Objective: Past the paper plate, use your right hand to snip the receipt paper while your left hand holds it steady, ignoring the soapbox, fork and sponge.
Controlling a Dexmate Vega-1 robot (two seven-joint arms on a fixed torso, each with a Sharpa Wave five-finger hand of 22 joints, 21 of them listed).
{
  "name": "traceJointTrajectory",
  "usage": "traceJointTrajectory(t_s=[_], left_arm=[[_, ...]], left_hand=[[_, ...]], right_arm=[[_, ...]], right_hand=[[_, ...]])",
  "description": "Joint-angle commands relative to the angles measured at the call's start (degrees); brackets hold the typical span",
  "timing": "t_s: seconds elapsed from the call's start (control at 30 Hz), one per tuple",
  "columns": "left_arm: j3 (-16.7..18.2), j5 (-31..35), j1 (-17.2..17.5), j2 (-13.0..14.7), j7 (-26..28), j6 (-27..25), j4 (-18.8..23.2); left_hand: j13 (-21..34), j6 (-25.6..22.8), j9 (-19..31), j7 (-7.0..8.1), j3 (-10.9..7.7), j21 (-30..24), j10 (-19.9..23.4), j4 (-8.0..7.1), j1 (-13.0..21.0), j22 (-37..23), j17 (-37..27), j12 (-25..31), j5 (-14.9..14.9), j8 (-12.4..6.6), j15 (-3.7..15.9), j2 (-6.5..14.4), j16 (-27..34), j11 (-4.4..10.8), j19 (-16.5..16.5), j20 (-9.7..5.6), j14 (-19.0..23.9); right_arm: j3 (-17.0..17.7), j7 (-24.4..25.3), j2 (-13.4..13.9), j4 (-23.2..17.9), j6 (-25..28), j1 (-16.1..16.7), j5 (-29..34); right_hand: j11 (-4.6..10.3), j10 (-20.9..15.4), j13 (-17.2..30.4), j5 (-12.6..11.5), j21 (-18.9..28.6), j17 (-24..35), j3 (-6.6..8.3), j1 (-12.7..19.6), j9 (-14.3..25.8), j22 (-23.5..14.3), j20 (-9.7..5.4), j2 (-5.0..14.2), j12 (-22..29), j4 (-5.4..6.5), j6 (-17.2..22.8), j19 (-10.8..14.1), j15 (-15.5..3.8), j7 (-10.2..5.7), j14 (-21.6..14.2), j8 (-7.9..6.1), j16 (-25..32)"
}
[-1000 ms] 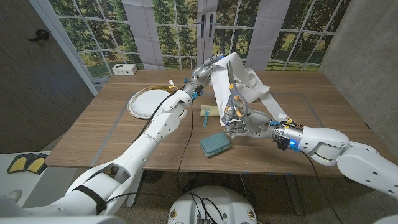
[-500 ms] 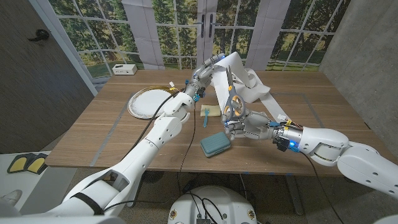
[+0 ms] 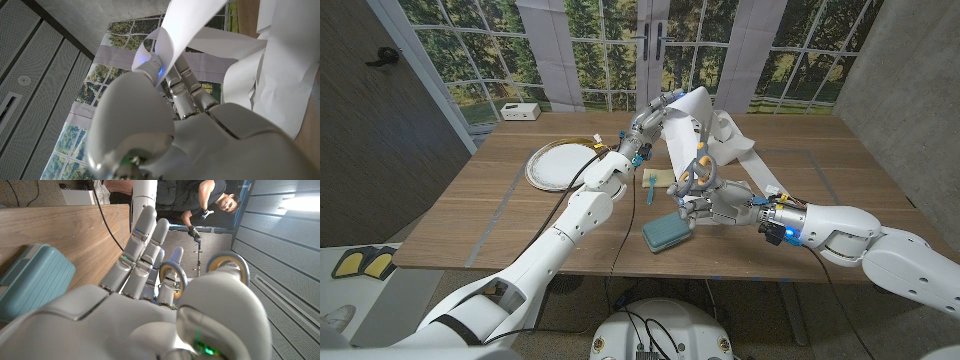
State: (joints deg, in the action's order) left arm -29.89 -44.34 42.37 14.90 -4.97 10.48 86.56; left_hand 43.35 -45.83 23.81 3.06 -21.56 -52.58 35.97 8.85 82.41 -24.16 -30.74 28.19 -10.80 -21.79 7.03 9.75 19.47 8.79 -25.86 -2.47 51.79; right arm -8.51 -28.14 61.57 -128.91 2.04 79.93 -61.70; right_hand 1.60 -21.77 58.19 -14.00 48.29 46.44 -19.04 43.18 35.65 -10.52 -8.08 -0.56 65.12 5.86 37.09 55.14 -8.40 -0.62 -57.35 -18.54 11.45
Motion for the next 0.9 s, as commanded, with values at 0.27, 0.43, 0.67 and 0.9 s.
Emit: traceJointTrajectory(t_s=[0.27, 0.43, 0.67, 0.9], left_arm=[[-0.9, -1.8, 0.3, 1.1, -0.7, -3.6, 2.0], [-1.1, -2.0, 0.1, 1.4, -0.8, -4.4, 2.2], [-1.3, -3.1, -0.5, 2.3, -1.0, -7.6, 3.0], [-1.0, -3.6, -0.1, 2.8, -1.3, -7.8, 3.6]], left_hand=[[0.2, 1.4, 0.0, 0.32, -0.69, -1.3, -0.1, 0.09, -0.5, 0.6, -0.5, 0.0, -0.2, 1.2, 6.58, 0.0, -0.3, 0.4, 0.6, -1.59, 0.0], [0.2, 1.7, 0.0, 0.09, -0.75, -1.6, 0.0, 0.16, -0.5, 0.8, -0.7, 0.1, -0.2, 1.55, 6.59, -0.1, -0.4, 0.41, 0.6, -1.56, 0.1], [0.3, 2.9, -0.2, 0.07, -0.92, -2.2, -0.1, 0.26, -0.5, 1.3, -0.9, 0.2, -0.3, 2.56, 6.59, -0.1, -0.5, 0.25, 0.8, -1.41, 0.3], [0.2, 2.9, -0.3, -0.02, -0.99, -2.6, -0.1, 0.25, -0.6, 1.5, -1.0, 0.2, -0.3, 2.87, 6.6, -0.1, -0.6, 0.19, 0.7, -1.56, 0.4]], right_arm=[[-3.7, 0.3, 1.4, -0.7, 2.0, -4.5, 1.7], [-5.5, -0.5, 2.3, -1.2, 3.2, -7.2, 3.1], [-8.4, -0.4, 3.1, -2.1, 7.3, -11.6, 3.3], [-11.7, -1.5, 2.3, -1.8, 9.7, -15.7, 3.8]], right_hand=[[-0.47, 0.7, 0.0, -1.1, -0.4, -0.2, -0.04, -0.1, -2.6, -0.1, 0.46, -1.08, -0.3, 0.21, -6.3, -0.3, 0.16, 5.58, 1.7, 2.83, 0.1], [-0.66, 1.4, 0.4, -1.4, -0.5, -0.2, 0.4, 0.7, -3.8, -0.2, 0.53, -0.9, -0.3, -0.04, -6.6, -0.3, 0.25, 6.06, 1.9, 3.93, 0.2], [-0.95, 1.4, 0.7, -1.7, -0.6, -0.2, 0.6, 1.0, -4.7, -0.2, 0.59, -0.82, -0.1, -0.14, -6.5, -0.3, 0.29, 6.5, 1.8, 4.6, 0.4], [-0.98, 1.6, 0.9, -1.9, -0.7, -0.4, 0.6, 0.8, -5.7, -0.2, 0.57, -0.84, 0.0, 0.02, -6.4, -0.2, 0.24, 6.56, 1.7, 5.35, 0.4]])
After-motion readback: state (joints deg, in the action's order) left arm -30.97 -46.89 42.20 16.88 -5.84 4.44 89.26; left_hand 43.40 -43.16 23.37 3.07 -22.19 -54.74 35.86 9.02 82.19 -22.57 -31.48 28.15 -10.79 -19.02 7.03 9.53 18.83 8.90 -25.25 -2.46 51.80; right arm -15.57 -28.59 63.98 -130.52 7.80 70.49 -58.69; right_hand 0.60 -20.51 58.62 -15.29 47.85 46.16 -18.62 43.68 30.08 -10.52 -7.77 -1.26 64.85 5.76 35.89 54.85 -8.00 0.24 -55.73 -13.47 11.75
